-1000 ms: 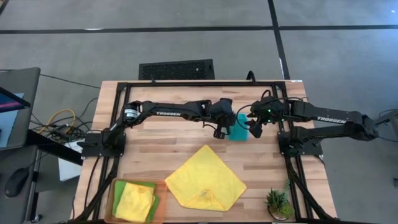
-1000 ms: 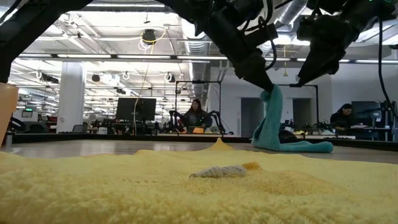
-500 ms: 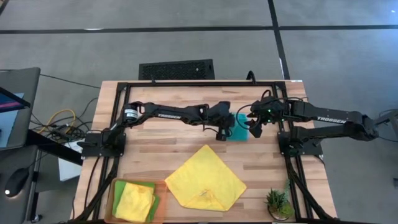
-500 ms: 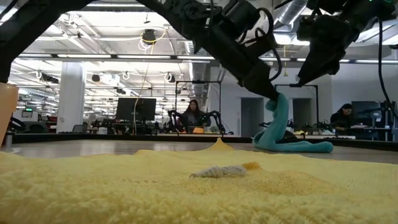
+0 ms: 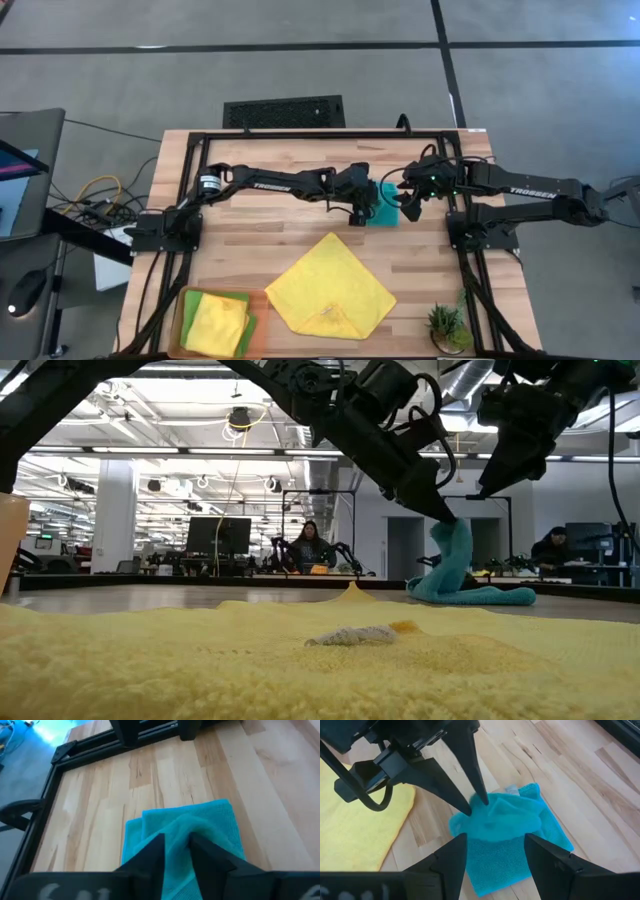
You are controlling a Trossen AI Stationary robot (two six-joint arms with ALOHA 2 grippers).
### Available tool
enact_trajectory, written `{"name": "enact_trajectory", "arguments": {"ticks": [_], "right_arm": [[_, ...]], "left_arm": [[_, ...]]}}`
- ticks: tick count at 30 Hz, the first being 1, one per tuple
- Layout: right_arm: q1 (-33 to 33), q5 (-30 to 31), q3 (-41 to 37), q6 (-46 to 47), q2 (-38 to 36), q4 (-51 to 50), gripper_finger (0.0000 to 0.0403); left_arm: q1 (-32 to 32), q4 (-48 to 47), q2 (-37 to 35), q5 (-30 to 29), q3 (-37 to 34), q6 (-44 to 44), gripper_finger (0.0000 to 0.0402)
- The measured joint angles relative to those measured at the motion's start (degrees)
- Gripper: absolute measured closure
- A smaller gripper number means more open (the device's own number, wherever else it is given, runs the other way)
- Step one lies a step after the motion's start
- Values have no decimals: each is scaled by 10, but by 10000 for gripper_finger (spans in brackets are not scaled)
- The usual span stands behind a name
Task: Fold microfiber towels
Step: Fold the blue microfiber towel
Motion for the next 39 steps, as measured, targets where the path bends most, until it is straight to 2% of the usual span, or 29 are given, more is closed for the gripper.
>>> {"name": "enact_trajectory", "arguments": {"ticks": [6,12,19,24,28,35,39], "right_arm": [[0,0,0,0,0,0,182],[0,0,0,0,0,0,182],[43,-46,0,-42,34,1,182],[87,-30,0,-61,90,13,182],[90,-13,0,-61,153,23,182],[90,-18,0,-49,243,61,182],[90,-31,0,-46,271,78,182]], "left_arm": [[0,20,0,-4,0,-21,273],[0,6,0,-11,14,-29,255],[4,-176,0,-34,97,-72,255],[6,-293,0,-35,171,-114,255],[6,-371,0,-35,236,-133,256],[6,-469,-2,-47,353,-155,256],[6,-481,-20,-70,345,-162,256]]}}
